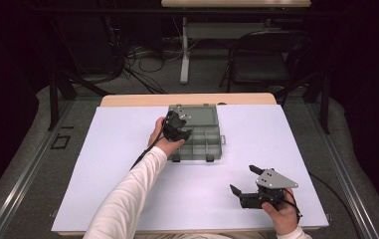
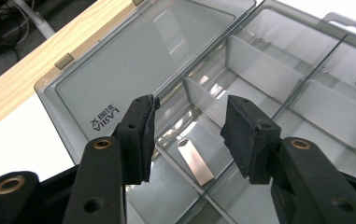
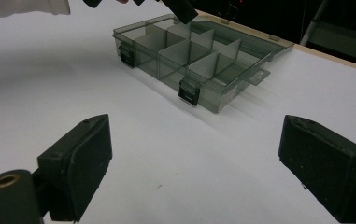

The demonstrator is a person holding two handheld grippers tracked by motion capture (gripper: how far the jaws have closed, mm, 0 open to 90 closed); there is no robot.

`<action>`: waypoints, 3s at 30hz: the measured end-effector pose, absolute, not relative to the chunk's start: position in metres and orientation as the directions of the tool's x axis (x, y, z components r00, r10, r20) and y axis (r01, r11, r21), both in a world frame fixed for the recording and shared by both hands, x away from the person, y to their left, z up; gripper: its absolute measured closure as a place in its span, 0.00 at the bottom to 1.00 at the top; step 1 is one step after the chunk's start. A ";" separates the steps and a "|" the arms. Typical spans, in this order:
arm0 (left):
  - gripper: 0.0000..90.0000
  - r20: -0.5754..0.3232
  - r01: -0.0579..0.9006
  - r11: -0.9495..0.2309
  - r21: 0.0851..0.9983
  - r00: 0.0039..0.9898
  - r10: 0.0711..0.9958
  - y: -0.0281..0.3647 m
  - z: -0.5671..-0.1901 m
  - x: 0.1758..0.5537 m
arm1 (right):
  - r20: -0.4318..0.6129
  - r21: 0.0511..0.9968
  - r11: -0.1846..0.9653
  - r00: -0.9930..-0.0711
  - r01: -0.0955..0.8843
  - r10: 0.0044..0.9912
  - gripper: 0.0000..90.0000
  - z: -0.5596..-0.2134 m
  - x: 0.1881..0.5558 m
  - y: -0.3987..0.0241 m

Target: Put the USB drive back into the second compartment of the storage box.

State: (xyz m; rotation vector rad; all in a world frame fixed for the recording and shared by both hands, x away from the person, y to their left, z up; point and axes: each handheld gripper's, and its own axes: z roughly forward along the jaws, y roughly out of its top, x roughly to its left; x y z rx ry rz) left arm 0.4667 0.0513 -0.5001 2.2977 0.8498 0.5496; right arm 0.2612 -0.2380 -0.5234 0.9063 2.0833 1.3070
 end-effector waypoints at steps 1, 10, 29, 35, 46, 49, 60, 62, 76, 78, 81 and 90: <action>0.59 0.162 0.433 -0.599 0.674 0.704 0.691 0.052 -0.499 0.466 | -0.073 0.912 0.312 -0.642 0.267 0.763 0.11 -0.523 0.261 -0.240; 0.58 0.110 0.429 -0.572 0.699 0.726 0.679 0.056 -0.482 0.453 | -0.064 0.913 0.303 -0.636 0.274 0.769 0.11 -0.524 0.260 -0.242; 0.30 0.004 0.444 -0.485 0.753 0.734 0.679 0.071 -0.464 0.443 | -0.076 0.914 0.310 -0.640 0.261 0.764 0.12 -0.522 0.260 -0.239; 0.21 -0.027 0.436 -0.453 0.777 0.743 0.669 0.076 -0.456 0.436 | -0.077 0.912 0.315 -0.644 0.263 0.761 0.12 -0.522 0.261 -0.238; 0.13 -0.071 0.418 -0.392 0.820 0.753 0.654 0.092 -0.447 0.416 | -0.079 0.912 0.314 -0.639 0.263 0.765 0.12 -0.522 0.260 -0.237; 0.09 -0.101 0.417 -0.356 0.836 0.755 0.647 0.096 -0.447 0.410 | -0.079 0.911 0.316 -0.641 0.264 0.764 0.12 -0.522 0.261 -0.236; 0.00 -0.131 0.397 -0.304 0.866 0.767 0.628 0.117 -0.443 0.388 | -0.061 0.916 0.292 -0.624 0.276 0.779 0.12 -0.521 0.260 -0.240; 0.00 -0.134 0.389 -0.295 0.873 0.772 0.622 0.120 -0.442 0.382 | -0.060 0.918 0.288 -0.622 0.274 0.781 0.12 -0.521 0.260 -0.241; 0.01 -0.129 0.364 -0.261 0.894 0.768 0.628 0.140 -0.452 0.333 | -0.053 0.922 0.276 -0.619 0.270 0.784 0.12 -0.519 0.258 -0.242; 0.01 -0.120 0.356 -0.263 0.897 0.768 0.630 0.143 -0.458 0.325 | -0.053 0.921 0.278 -0.619 0.272 0.784 0.12 -0.519 0.258 -0.242; 0.01 -0.116 0.353 -0.259 0.899 0.762 0.637 0.149 -0.467 0.315 | -0.053 0.923 0.275 -0.618 0.270 0.785 0.12 -0.519 0.259 -0.243; 0.01 -0.118 0.352 -0.225 0.908 0.734 0.669 0.169 -0.487 0.299 | -0.052 0.923 0.274 -0.615 0.272 0.787 0.12 -0.519 0.259 -0.243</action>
